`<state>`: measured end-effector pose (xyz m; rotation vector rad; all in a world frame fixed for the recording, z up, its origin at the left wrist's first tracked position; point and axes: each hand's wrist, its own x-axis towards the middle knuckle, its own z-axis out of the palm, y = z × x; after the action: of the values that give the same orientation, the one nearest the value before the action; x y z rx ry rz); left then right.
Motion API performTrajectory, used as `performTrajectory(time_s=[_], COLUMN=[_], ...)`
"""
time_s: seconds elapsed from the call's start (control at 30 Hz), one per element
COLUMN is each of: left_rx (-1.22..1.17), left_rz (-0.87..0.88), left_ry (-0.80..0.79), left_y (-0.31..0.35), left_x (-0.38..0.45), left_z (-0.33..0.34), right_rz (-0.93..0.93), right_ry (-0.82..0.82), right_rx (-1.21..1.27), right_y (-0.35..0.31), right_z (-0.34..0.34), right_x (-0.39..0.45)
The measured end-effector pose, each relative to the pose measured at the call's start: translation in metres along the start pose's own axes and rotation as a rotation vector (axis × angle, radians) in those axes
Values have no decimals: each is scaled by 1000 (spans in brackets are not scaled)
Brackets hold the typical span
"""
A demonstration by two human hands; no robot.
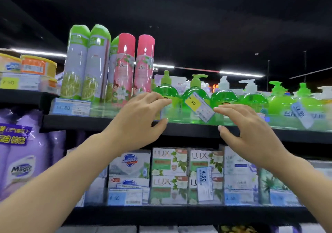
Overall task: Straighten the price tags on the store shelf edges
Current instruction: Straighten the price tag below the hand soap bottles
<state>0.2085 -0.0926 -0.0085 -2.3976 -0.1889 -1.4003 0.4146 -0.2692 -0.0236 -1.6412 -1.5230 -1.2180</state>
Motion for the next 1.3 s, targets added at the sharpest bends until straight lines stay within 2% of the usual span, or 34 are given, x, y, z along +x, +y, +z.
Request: performTrajectory(time_s=[0.37, 0.57, 0.9, 1.3], left_rx=[82, 165, 194, 187], left_rz=[-73, -81, -49, -90], left_ry=[-35, -47, 44, 60], left_y=[34, 33, 26, 28], left_x=[50, 61, 43, 35], left_z=[30, 40, 44, 45], right_rz=[-114, -139, -187, -193], right_ry=[-64, -5, -24, 17], right_rx=[103, 117, 119, 97], right_y=[38, 36, 38, 35], right_z=[25, 36, 39, 42], right_x=[11, 11, 15, 16])
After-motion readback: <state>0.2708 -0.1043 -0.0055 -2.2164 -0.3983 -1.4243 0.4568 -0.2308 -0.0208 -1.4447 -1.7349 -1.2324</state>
